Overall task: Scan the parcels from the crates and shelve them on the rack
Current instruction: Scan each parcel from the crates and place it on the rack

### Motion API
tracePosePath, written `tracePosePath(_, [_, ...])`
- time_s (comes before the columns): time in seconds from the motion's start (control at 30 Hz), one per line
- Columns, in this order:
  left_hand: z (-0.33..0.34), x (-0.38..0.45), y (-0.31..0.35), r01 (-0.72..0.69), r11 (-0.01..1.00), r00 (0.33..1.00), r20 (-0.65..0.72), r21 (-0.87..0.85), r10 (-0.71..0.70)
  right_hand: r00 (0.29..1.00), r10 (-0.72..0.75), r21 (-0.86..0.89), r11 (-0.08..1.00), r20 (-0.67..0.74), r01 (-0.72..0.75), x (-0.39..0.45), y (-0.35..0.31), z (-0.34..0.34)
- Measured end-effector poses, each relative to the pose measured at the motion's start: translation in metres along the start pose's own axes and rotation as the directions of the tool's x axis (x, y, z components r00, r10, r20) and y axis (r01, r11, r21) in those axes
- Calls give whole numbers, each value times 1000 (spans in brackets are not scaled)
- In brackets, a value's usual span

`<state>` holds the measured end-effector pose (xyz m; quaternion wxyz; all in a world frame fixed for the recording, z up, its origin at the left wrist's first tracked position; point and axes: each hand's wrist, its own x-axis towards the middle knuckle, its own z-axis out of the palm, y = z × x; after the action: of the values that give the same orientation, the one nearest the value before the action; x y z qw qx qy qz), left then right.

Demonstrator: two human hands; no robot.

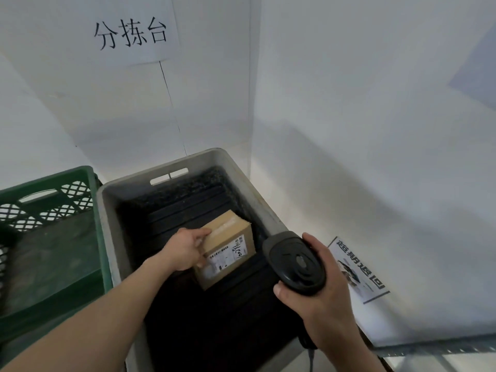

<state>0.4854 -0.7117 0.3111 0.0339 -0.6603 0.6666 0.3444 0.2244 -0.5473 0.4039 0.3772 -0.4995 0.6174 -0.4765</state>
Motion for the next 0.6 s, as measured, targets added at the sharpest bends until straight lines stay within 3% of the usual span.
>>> tracePosePath(0.17, [-31,-30,15,-42,986,995,-96,-160,27,999,-44,9,999,27,44,-16,-4,-11])
tracePosePath(0.6, [-61,-142,63,-257,927,955,-221,-272,200,982,-173,70,983,71,168,-83,-32,-29])
